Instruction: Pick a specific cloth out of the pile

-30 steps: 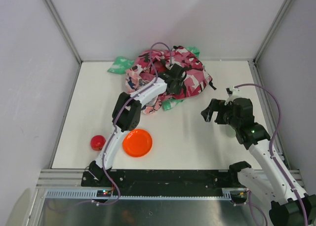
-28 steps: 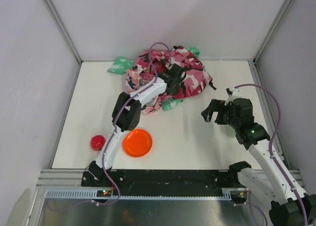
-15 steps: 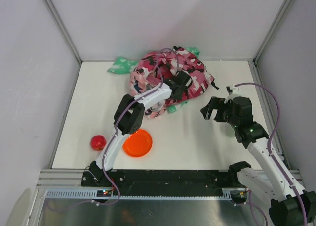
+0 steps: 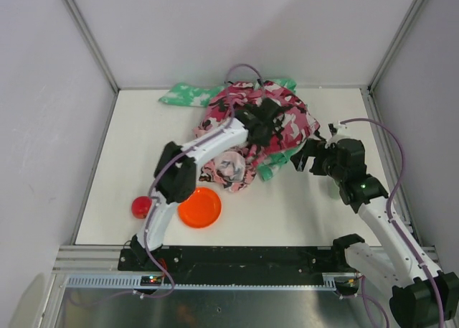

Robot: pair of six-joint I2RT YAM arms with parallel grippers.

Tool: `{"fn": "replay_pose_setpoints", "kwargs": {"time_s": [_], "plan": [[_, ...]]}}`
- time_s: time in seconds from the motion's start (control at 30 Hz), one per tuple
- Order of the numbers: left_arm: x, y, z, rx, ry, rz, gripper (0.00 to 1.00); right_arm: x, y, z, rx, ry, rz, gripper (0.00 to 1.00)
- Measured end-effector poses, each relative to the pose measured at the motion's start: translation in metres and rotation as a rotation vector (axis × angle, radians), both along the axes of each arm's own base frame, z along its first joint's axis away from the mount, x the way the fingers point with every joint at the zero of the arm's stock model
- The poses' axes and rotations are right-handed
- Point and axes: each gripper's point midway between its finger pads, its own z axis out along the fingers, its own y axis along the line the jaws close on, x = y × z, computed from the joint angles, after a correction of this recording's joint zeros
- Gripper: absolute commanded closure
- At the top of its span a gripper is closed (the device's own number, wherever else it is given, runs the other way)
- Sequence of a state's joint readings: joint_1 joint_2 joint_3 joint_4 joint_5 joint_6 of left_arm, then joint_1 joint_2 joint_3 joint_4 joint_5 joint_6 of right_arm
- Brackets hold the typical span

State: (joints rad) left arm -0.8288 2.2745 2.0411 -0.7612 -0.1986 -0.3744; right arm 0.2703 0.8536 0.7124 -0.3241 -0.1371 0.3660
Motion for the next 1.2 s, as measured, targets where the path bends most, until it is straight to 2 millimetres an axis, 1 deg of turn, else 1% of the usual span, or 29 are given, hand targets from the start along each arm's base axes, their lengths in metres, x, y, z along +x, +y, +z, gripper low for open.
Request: {"fn": "replay_pose_setpoints", "kwargs": {"time_s": [0.07,0.13,0.2,0.23,0.27,0.33,0.43,0.47,0.5,0.6,0.67,0.73,0.77,0.8,0.83,0.87,0.93,0.97,1.0,1.03,1.1,1.2], "plan": [[0.015,0.022,0.041,-0.036,-0.049,0.047,0.99,0.0,0.0,0.0,-0.001,-0.001,-0.002,0.01],[0.035,0.051,0.092,-0.082,-0.129,0.111,0.99,0.001,0.0,-0.001,-0.001,0.004,-0.003,0.01],[0.056,0.087,0.143,-0.129,-0.223,0.189,0.99,0.003,0.001,-0.005,-0.004,0.015,-0.001,0.01],[0.065,0.108,0.167,-0.148,-0.269,0.23,0.99,0.004,0.002,-0.007,-0.004,0.022,-0.001,0.01],[0.072,0.129,0.187,-0.158,-0.31,0.273,0.99,0.006,0.003,-0.012,-0.007,0.036,0.002,0.01],[0.081,0.17,0.216,-0.164,-0.372,0.358,0.99,0.01,0.008,-0.02,-0.009,0.059,0.012,0.01],[0.09,0.216,0.235,-0.15,-0.422,0.453,0.99,0.017,0.016,-0.029,-0.007,0.077,0.029,0.01],[0.092,0.232,0.237,-0.144,-0.428,0.485,0.99,0.02,0.019,-0.032,-0.004,0.083,0.034,0.01],[0.093,0.241,0.235,-0.137,-0.424,0.502,0.99,0.024,0.023,-0.036,-0.004,0.088,0.041,0.01],[0.097,0.266,0.219,-0.108,-0.388,0.545,0.99,0.036,0.034,-0.053,-0.007,0.122,0.055,0.01],[0.096,0.276,0.204,-0.089,-0.347,0.556,0.99,0.05,0.041,-0.07,-0.02,0.173,0.049,0.01],[0.097,0.28,0.192,-0.079,-0.315,0.558,0.99,0.069,0.044,-0.083,-0.034,0.216,0.021,0.01],[0.098,0.279,0.187,-0.079,-0.303,0.554,0.94,0.079,0.045,-0.087,-0.041,0.226,0.002,0.01],[0.099,0.277,0.178,-0.076,-0.282,0.545,0.81,0.088,0.045,-0.088,-0.049,0.226,-0.017,0.01],[0.099,0.276,0.176,-0.075,-0.278,0.544,0.7,0.1,0.045,-0.089,-0.055,0.223,-0.04,0.01],[0.099,0.273,0.168,-0.076,-0.256,0.534,0.57,0.113,0.044,-0.087,-0.06,0.213,-0.065,0.01],[0.099,0.27,0.155,-0.075,-0.224,0.524,0.19,0.135,0.043,-0.081,-0.058,0.192,-0.11,0.01],[0.098,0.267,0.149,-0.077,-0.206,0.516,0.1,0.146,0.041,-0.079,-0.051,0.181,-0.134,0.01],[0.097,0.266,0.144,-0.08,-0.192,0.51,0.05,0.156,0.039,-0.076,-0.044,0.171,-0.158,0.01],[0.095,0.264,0.14,-0.081,-0.179,0.504,0.03,0.164,0.036,-0.075,-0.04,0.164,-0.177,0.01],[0.092,0.26,0.135,-0.098,-0.155,0.498,0.01,0.18,0.029,-0.076,-0.026,0.162,-0.212,0.01],[0.085,0.257,0.128,-0.116,-0.129,0.49,0.0,0.206,0.026,-0.081,-0.022,0.165,-0.233,0.01]]}}
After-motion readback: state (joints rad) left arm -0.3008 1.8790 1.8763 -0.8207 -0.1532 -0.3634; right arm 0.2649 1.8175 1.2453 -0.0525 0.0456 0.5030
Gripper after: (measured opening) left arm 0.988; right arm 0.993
